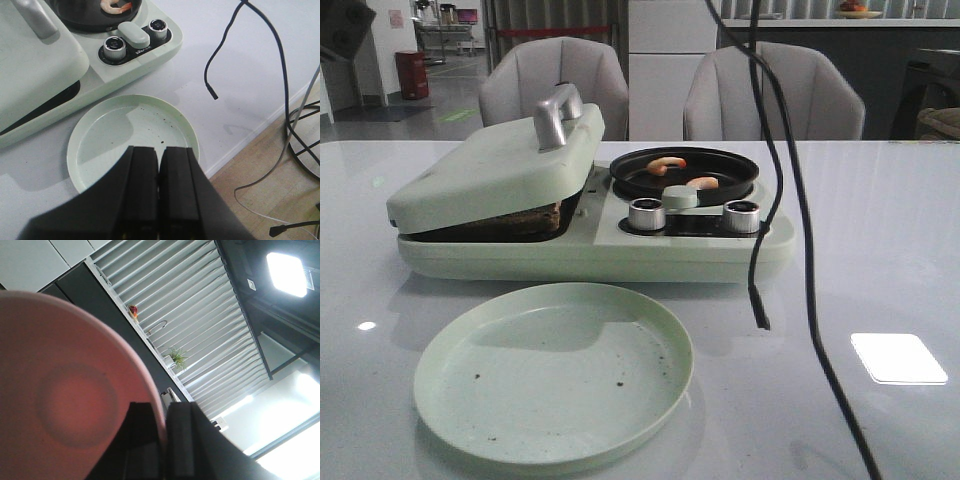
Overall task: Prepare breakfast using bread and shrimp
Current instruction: 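Tilt the pink bowl over the frying pan to pour the shrimp, then carry the empty pink bowl back and set it on the table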
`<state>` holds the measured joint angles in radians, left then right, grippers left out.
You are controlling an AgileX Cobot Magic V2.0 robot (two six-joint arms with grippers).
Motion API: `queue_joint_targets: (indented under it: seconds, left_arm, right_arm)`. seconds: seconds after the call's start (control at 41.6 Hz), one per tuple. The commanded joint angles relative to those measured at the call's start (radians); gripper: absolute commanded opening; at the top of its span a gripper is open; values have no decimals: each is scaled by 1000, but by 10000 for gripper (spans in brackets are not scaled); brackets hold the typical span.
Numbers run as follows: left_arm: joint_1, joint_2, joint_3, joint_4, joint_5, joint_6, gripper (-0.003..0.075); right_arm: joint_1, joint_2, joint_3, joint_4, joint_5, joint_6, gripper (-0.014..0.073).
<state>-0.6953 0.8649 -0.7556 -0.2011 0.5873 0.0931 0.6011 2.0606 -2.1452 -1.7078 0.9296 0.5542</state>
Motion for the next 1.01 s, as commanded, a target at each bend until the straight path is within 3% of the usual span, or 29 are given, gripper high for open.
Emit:
queue_joint_targets:
  seconds: [0.0, 0.12, 0.192, 0.336, 0.408, 0.505, 0.817, 0.985]
  left_arm:
    - [-7, -6, -31, -8, -71, -6, 109]
    - [-7, -6, -31, -8, -71, -6, 109]
    - [-7, -6, -31, -8, -71, -6, 109]
    - [-7, -6, -31, -8, -71, -6, 109]
    - [-7, -6, -31, -8, -71, -6, 109]
    - [-7, -6, -31, -8, -71, -6, 109]
    - [-7, -6, -31, -8, -71, -6, 109]
    - [-7, -6, -31, -8, -71, -6, 109]
  right_arm:
    - [-2, -69, -36, -84, 54, -5, 53]
    - [-8, -86, -36, -2, 148, -6, 53]
    - [-23, -110, -35, 128, 170, -55, 53]
    - [-98, -166, -34, 556, 192, -280, 53]
    - [-164, -195, -33, 793, 232, -346, 53]
    - [-246, -229, -4, 1011, 266, -402, 53]
    - [-492, -352, 337, 1417, 284, -461, 53]
    - [-626, -382, 541, 1672, 182, -554, 53]
